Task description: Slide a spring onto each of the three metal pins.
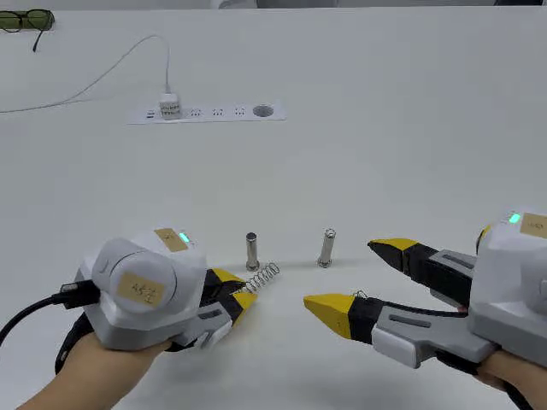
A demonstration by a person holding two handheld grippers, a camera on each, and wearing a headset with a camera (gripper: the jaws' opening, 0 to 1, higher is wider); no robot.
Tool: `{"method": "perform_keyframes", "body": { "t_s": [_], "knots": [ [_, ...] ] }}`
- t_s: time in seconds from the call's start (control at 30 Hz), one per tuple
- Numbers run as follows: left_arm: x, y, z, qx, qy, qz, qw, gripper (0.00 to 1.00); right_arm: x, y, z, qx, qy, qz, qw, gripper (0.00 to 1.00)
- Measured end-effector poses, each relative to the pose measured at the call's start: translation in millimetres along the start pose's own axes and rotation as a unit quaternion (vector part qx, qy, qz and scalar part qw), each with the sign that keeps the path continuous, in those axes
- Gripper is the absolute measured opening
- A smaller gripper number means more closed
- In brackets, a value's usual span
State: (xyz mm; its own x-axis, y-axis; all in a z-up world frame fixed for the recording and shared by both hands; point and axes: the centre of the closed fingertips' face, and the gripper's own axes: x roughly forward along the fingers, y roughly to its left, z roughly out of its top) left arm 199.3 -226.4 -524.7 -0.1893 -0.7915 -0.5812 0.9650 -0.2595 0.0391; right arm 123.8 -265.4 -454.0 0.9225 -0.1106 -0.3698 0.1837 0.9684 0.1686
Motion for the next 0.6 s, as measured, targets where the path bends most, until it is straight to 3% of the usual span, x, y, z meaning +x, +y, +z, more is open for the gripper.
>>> {"method": "perform_keyframes", "body": {
  "t_s": [0.27, 0.6],
  "knots": [
    [-18.3, -9.4, 12.2, 0.005, -0.027, 0.000, 0.9996, 0.10, 1.5, 3.9, 9.4, 0.038, -0.016, 0.011, 0.9991, 0.59],
    [-37.8, -23.8, 25.9, 0.010, -0.060, -0.001, 0.9982, 0.10, 9.3, 20.0, 17.8, 0.076, -0.024, 0.045, 0.9958, 0.53]
  ]
}}
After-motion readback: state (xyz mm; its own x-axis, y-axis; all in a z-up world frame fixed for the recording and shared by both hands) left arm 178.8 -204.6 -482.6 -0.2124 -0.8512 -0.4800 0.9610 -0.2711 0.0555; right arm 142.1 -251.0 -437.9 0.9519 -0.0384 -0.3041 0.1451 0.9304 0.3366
